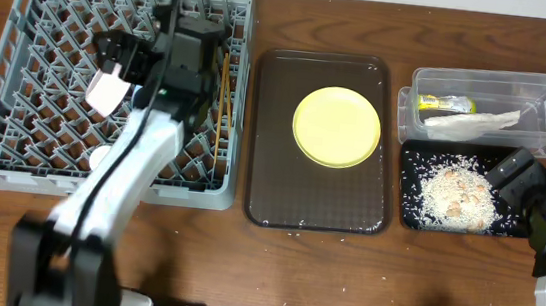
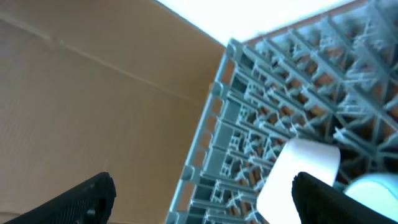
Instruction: Sort waste into correct bins and load items into the dishwasher
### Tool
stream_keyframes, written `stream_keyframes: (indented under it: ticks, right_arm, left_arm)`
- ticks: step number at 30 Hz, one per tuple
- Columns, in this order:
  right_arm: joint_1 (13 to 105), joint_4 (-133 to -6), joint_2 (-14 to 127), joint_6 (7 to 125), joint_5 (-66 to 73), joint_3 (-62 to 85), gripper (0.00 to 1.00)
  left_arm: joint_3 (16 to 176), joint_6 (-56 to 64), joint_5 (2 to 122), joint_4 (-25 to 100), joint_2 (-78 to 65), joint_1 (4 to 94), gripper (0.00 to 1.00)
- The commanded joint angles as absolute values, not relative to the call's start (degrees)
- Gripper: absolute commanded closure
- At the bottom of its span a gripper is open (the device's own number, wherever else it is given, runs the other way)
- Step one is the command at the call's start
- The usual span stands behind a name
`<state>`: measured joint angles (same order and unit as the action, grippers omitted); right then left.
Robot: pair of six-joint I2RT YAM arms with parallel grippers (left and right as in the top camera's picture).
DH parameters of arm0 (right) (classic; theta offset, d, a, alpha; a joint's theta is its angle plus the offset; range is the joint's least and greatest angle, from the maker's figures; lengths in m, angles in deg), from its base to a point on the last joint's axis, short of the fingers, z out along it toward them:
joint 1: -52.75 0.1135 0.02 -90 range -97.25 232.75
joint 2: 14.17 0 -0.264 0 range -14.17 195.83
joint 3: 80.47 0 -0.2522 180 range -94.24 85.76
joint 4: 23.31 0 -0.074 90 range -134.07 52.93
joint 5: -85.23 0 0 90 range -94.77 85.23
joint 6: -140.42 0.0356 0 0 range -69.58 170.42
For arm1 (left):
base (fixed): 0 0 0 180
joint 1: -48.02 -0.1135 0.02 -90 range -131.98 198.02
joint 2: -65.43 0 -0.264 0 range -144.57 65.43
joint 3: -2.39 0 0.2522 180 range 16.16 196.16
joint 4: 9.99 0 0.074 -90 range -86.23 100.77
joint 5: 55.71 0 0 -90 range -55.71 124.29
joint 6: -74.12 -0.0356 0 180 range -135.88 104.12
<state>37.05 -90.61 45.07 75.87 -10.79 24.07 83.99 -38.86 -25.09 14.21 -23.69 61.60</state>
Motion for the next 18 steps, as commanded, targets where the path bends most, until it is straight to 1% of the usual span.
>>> stream_keyframes:
  ticks: [1,4,7,9,13,18]
  right_arm:
    - [36.7,-90.7,45.1,76.5,-11.2,23.9,0.01]
    - [36.7,-90.7,45.1,76.5,-11.2,23.9,0.01]
    - [36.7,-90.7,45.1,76.5,-11.2,23.9,0.01]
    - [36.7,-90.7,45.1,76.5,-11.2,23.9,0.01]
    - [36.7,-90.7,45.1,76.5,-11.2,23.9,0.01]
    - [36.7,-90.7,45.1,76.5,-11.2,23.9,0.01]
  left_arm:
    - [83.7,-25.5,-16.5,20.8,-14.3,62.9,0.08]
    - [83.7,-14.5,-2.6,30.1,-6.6,63.5,0.09]
    - [83.7,-6.4,12.9,38.5,-0.2,63.6,0.19]
    - [83.7,-3.0,19.7,42.9,2.7,63.6,0.22]
    - [83.7,-0.7,28.5,48.7,6.7,63.9,0.23]
    - [83.7,-0.7,35.4,50.7,8.4,64.8,0.22]
